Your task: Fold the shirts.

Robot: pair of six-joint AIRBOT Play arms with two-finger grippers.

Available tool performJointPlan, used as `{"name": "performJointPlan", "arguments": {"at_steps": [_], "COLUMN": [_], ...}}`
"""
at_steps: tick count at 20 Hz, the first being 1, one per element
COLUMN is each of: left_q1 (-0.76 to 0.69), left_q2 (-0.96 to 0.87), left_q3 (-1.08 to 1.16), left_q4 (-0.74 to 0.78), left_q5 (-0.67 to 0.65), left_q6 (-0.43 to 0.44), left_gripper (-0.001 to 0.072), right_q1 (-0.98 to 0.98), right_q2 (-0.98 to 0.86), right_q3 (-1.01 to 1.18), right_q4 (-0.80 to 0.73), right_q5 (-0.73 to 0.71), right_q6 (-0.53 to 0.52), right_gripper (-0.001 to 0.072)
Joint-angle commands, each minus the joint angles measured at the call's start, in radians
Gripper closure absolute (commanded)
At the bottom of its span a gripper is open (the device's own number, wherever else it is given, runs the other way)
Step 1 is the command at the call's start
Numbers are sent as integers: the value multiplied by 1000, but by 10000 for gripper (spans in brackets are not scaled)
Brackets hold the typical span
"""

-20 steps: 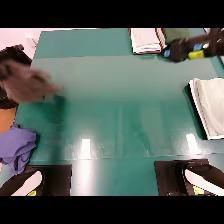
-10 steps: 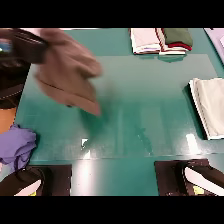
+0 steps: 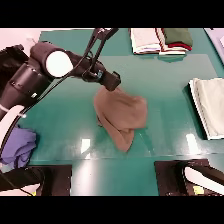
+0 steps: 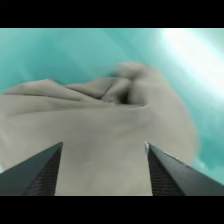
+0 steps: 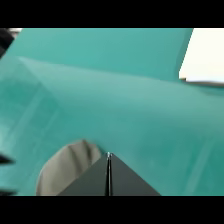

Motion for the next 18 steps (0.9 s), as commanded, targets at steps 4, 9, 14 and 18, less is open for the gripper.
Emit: {"name": "performJointPlan", "arguments": {"at_steps": [4,9,14,18], "left_q1": [306,436,434,423], "left_q2": [-34,-56,-229,-330], "left_q3": [-15,-211,-262,-263], "left_q4": [-33,-157,-447,-529], "left_q5": [-121,-63,-12,-11], "left_q6": [-16,3,153,197], "left_gripper": [96,96,96,96], "right_q1": [-3,-3,-1,-1], "right_q2": [-13,97,184,222], "right_q3": [-12,-340,-661,-790], "right_q4": [-57,-53,-16,-17], "right_q5": [154,40,-65,-100], "right_q6": [0,0,0,0], "right_gripper": [696,696,696,696]}}
